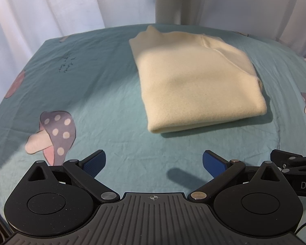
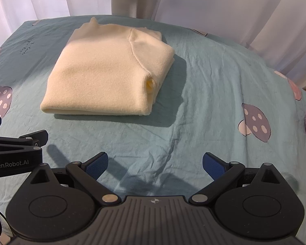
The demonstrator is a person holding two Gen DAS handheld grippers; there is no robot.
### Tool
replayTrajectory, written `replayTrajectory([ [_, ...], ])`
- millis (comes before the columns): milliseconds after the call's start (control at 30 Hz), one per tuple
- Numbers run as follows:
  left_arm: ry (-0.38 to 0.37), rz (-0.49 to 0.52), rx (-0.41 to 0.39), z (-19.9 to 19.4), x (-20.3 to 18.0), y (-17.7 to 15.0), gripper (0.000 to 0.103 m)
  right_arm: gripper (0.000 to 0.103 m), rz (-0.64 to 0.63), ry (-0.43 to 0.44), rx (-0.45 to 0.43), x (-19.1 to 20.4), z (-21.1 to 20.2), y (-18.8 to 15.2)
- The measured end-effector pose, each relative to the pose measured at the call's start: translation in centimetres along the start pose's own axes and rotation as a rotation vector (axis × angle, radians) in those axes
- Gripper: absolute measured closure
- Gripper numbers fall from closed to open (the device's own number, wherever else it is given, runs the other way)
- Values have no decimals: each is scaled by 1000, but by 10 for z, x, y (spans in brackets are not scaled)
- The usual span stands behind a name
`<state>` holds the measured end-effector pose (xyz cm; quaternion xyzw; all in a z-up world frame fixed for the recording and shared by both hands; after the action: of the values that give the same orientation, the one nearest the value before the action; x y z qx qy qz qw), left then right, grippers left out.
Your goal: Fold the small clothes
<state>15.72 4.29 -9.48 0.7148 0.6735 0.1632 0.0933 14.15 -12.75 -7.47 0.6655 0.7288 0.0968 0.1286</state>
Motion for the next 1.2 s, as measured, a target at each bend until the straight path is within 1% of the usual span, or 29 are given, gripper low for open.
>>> replayTrajectory([
  [333, 7, 15, -8, -1, 1, 0, 0, 4, 0, 2, -3, 0, -1, 0],
  [867, 4, 7, -1, 0, -1, -1, 0, 4, 8, 11, -11, 0, -3, 0],
  [1200, 5, 5, -18, -1, -2, 0, 0, 4, 7, 11, -12, -1, -3, 1],
])
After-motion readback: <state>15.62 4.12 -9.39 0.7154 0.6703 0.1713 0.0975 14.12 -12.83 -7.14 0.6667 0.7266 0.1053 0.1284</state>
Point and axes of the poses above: each gripper's, at about its wrist camera, not at the fingertips, and z roughly the way its jaws point, x to its left, y to its top, the point moved 10 cm from there along z, roughly the way its jaws point, and after that the axes turned 9 degrees about x, right-handed, at the moved point
